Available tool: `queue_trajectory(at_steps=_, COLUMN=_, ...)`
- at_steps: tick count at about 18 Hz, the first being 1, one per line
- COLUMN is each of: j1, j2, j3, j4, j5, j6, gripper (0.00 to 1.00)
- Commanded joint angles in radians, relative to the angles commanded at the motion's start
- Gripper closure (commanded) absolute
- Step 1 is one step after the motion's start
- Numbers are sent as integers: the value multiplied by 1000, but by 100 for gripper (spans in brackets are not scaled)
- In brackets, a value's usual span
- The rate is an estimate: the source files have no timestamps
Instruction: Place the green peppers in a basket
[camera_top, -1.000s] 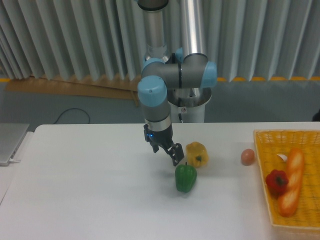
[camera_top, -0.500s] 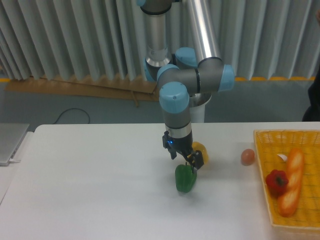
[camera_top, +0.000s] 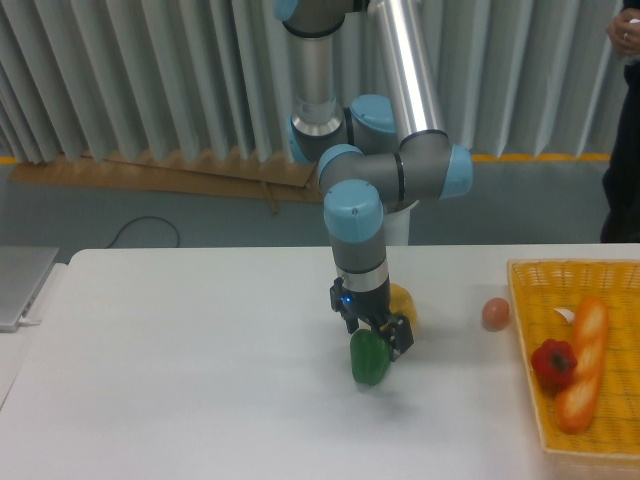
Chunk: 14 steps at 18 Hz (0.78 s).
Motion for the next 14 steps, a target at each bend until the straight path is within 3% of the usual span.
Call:
queue_trajectory(at_steps=5, j1=0, j2=-25, j3=-8, j4=37, j5=37, j6=1, gripper=0)
queue_trajectory(at_steps=14, j1=-11, j2=-48, j3=-5, j4=41, j5=78, j6=1, gripper=0)
